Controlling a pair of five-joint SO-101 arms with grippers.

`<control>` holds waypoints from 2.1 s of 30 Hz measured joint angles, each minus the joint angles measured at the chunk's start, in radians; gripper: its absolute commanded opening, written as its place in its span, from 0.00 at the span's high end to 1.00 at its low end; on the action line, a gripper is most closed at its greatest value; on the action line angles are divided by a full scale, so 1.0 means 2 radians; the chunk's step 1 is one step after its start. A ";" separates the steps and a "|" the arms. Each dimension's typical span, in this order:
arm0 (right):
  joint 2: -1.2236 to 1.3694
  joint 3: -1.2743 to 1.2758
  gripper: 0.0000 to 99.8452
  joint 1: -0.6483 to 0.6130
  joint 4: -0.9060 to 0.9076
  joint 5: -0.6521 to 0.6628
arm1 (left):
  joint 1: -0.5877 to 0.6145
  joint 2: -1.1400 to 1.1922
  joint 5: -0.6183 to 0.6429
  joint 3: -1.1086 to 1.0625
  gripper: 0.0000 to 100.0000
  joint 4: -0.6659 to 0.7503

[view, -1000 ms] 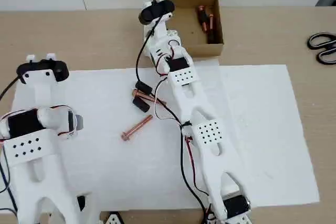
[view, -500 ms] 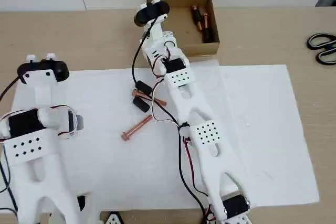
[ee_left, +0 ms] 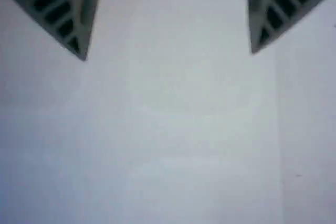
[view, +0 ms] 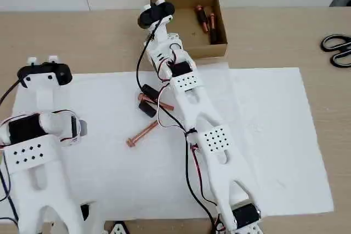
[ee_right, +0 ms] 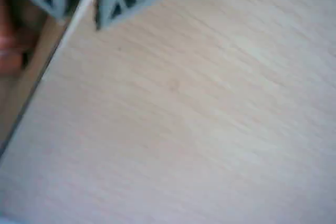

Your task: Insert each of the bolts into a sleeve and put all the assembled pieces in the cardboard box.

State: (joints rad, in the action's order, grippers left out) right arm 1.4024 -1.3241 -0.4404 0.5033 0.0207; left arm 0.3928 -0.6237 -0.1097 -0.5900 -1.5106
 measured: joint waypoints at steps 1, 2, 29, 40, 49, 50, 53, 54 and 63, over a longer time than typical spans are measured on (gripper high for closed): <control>0.000 0.000 0.99 0.000 0.000 0.000 | 0.000 0.000 0.000 0.000 0.81 0.000; 0.000 0.000 0.99 0.000 0.000 0.000 | 0.000 0.000 0.000 0.000 0.81 0.000; 0.005 -0.041 0.83 -0.017 0.001 0.000 | 0.000 0.000 0.000 0.000 0.81 0.000; 0.005 -0.097 0.83 -0.001 0.013 0.021 | 0.000 0.000 0.000 0.000 0.81 0.000; -0.017 -0.154 0.83 0.022 0.152 0.021 | 0.000 0.000 0.000 0.000 0.81 0.000; -0.034 -0.154 0.83 0.025 0.173 0.021 | 0.000 0.000 0.000 0.000 0.81 0.000; -0.101 -0.155 0.83 0.029 0.245 0.021 | 0.000 0.000 0.000 0.000 0.81 0.000; -0.124 -0.155 0.83 0.030 0.273 0.021 | 0.000 0.000 0.000 0.000 0.81 0.000; -0.300 -0.156 0.83 0.055 0.583 0.021 | 0.000 0.000 0.000 0.000 0.81 0.000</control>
State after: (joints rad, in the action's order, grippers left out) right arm 0.8025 -1.6356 -0.3299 1.6694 0.0637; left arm 0.3928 -0.6237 -0.1097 -0.5900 -1.5106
